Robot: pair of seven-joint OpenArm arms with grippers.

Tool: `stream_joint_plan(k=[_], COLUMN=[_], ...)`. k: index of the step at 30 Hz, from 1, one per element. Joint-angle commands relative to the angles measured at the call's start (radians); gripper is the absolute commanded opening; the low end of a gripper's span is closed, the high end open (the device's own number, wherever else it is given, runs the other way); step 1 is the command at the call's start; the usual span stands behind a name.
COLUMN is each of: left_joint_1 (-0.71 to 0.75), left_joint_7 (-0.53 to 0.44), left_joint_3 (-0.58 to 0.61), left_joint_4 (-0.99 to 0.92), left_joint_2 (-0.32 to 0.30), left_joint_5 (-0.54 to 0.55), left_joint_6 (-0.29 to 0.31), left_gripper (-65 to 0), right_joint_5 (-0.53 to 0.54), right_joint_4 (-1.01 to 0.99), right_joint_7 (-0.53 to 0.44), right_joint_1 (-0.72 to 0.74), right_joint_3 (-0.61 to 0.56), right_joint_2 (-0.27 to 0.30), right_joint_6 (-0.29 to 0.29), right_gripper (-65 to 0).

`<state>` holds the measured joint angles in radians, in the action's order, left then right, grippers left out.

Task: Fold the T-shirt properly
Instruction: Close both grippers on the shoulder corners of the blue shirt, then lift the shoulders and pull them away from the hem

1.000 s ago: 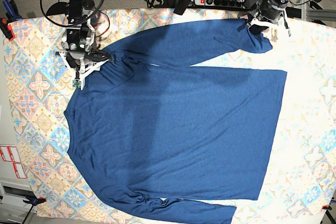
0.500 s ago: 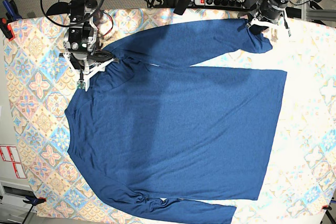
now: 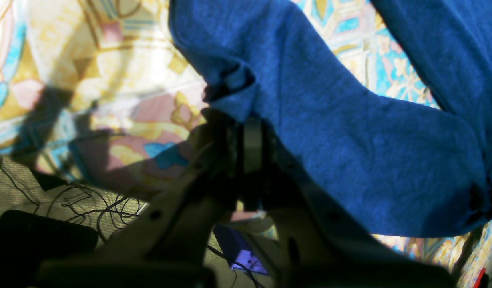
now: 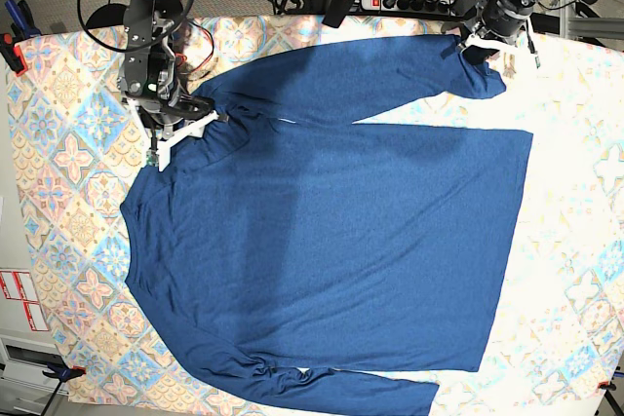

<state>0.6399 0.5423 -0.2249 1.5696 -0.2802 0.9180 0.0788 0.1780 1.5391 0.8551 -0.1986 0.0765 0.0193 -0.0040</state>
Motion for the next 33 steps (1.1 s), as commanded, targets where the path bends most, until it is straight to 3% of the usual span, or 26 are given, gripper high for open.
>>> stream_joint_plan(k=[1,8,15,24,33], left_joint_1=[0.005,0.005,0.004,-0.001,-0.144], left_joint_7=[-0.004,-0.004,-0.004,-0.011,-0.009], left_joint_3=[-0.003,-0.003,-0.011,-0.044,-0.054], left_joint_4=[0.010,0.010,0.010,0.094,0.119], left_joint_2=[-0.009,-0.009,-0.015,-0.073,-0.078], left_joint_5=[0.003,0.003,0.005,0.003,0.002], left_joint_6=[0.003,0.003,0.006,0.009,0.009], left_gripper=[-65.0,-65.0,-65.0,-65.0,-65.0], right_joint_5=[0.010,0.061,0.104,0.105,0.107], right_joint_4=[-0.004,-0.048,-0.036,0.073,0.074], right_joint_7=[-0.013,-0.015,-0.012,-0.017,-0.018], right_joint_1=[0.004,0.004,-0.003,-0.031,0.014], right_joint_3=[0.003,-0.002,0.006,0.065,0.070], right_joint_2=[0.006,0.009,0.011,0.032,0.032], right_joint_6=[0.002,0.002,0.002,0.002,0.002], right_gripper=[-38.1,-40.4,-65.0,-64.8,-64.8])
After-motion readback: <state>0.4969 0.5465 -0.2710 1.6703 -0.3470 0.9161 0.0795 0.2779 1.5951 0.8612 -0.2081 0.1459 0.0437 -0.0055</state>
